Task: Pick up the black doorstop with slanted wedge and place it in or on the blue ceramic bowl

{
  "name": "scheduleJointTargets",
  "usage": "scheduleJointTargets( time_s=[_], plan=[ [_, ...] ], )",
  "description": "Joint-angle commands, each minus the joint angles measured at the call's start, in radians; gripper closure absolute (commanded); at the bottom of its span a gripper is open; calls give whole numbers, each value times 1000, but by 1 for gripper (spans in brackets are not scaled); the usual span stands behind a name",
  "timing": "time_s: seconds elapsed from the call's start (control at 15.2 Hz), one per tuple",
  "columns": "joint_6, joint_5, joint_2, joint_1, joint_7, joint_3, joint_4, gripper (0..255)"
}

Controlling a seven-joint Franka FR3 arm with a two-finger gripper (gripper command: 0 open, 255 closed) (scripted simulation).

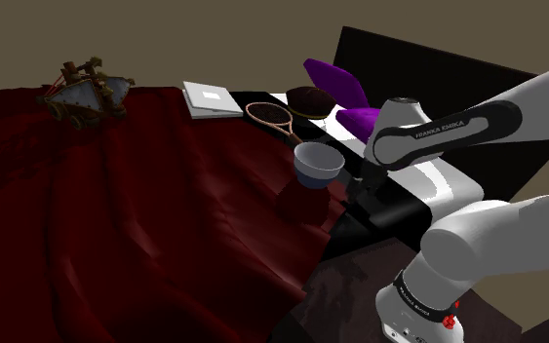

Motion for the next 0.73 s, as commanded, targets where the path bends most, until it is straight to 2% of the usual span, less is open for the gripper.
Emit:
scheduleJointTargets(
  time_s=[0.0,0.53,0.59,0.66],
  plan=[
    [57,-5,40,0,4,-4,-16,0],
    [57,-5,40,0,3,-4,-16,0],
    [57,-5,40,0,3,-4,-16,255],
    [57,-5,40,0,3,-4,-16,255]
  ],
)
